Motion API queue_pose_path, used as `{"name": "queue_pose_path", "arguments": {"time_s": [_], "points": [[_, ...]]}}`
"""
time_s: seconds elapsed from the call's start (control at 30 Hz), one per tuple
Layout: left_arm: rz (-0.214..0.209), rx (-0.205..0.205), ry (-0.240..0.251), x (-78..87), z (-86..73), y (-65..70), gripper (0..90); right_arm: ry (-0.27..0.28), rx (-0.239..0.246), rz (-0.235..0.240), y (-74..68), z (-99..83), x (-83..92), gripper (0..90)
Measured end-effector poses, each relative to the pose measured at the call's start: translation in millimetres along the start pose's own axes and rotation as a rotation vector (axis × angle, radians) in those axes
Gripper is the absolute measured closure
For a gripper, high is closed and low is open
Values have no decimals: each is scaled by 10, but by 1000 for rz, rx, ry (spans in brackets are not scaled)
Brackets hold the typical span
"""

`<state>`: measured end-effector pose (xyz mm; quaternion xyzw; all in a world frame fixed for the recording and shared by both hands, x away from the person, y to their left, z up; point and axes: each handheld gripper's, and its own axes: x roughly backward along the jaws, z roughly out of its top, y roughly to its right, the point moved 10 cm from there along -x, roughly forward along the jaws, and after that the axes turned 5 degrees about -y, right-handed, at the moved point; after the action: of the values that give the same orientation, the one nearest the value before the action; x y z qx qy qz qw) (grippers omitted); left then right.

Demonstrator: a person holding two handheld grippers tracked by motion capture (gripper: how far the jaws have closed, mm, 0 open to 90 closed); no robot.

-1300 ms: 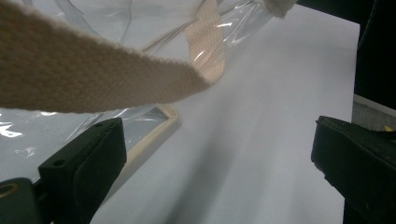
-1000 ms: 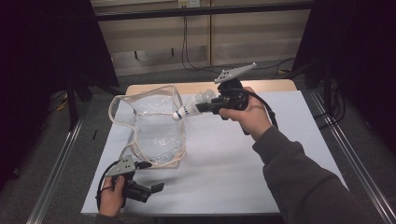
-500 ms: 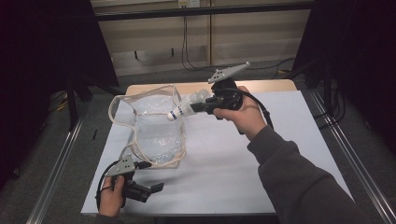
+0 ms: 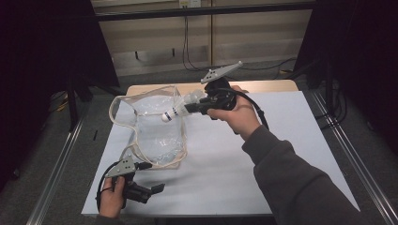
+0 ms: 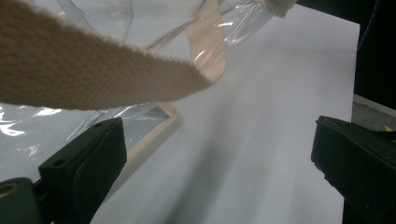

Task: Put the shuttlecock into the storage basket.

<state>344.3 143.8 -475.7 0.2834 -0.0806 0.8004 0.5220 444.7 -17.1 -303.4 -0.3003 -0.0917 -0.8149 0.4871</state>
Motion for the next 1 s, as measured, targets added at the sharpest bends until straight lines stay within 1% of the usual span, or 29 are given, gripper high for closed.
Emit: {"name": "queue_pose_path", "arguments": {"time_s": [0.13,0.17,0.33,0.43,0.53,0.67,0.73,0.8,0.93,1.0], "points": [[4,1,1,-4,-1,-2,34,-7,8,1,-28,19,-56,879],[5,0,-4,-2,-5,-3,34,-12,13,-5,-27,19,-75,879],[6,-1,-16,4,-16,-3,34,-23,21,2,-79,41,-175,879],[9,-6,-16,13,-13,-5,34,-38,33,3,-113,35,-252,879],[7,0,-10,16,-9,3,34,-46,41,4,-138,42,-310,879],[8,1,-3,20,-5,1,34,-55,50,-6,-139,61,-369,879],[9,4,0,20,-2,4,34,-50,51,-7,-139,83,-397,879],[9,-2,-5,27,-5,-1,34,-56,59,-16,-133,88,-413,879],[9,-2,-4,29,-6,-2,34,-54,51,-13,-139,101,-441,879],[9,0,-2,28,-2,-2,34,-55,56,-12,-146,106,-458,879]]}}
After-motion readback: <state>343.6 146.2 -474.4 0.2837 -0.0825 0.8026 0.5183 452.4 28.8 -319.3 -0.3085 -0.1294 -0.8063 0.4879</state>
